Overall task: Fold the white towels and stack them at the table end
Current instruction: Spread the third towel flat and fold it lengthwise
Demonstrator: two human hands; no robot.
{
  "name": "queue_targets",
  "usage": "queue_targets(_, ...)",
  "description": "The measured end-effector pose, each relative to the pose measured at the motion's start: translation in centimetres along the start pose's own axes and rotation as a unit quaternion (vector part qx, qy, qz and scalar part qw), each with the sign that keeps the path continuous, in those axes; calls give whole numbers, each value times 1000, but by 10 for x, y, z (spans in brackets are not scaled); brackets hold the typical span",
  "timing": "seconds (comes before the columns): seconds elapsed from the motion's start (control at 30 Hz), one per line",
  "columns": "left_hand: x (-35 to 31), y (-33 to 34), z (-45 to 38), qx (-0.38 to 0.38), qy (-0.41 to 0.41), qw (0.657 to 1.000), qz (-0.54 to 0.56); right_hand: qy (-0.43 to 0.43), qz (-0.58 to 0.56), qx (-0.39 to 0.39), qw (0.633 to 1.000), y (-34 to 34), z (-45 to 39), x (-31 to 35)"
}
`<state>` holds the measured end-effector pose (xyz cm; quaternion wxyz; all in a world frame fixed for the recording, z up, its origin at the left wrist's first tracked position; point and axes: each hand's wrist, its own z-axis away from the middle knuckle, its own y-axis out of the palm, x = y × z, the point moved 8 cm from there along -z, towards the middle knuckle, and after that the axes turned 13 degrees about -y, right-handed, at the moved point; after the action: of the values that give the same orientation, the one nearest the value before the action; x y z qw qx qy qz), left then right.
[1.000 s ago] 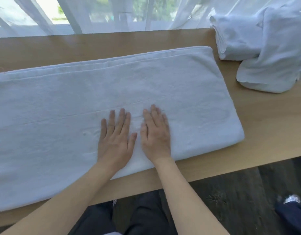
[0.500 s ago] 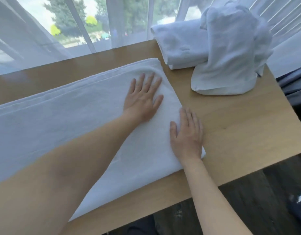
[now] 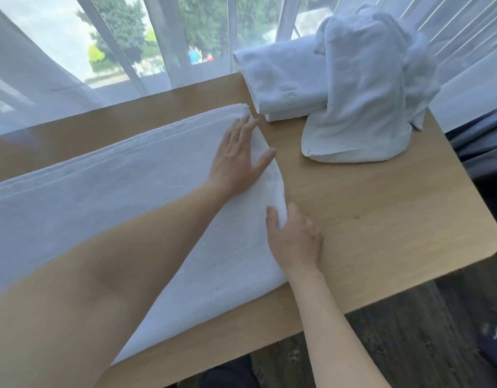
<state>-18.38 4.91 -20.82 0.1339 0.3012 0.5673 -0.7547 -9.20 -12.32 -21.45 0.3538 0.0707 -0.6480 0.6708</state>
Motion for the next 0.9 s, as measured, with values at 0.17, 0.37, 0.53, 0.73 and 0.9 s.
queue_targets(0.17,19,-22,15,15,-90,984,156,-104,-112,83,985,-3,-2,51)
queue_targets(0.37,44,-63,11,145,-216,903,341,-270,5,181,946,10,9,144)
queue_targets(0.53,84,-119,21,64,-252,941,219,-364,74,190,909,34,37,216)
queue_targets(0.73,155,-202,73,-68,-283,927,235,-400,101,216,885,75,79,290)
queue_targets(0.9,212,-262,136,-122,-273,899,321,-429,137,281,848,115,123,350)
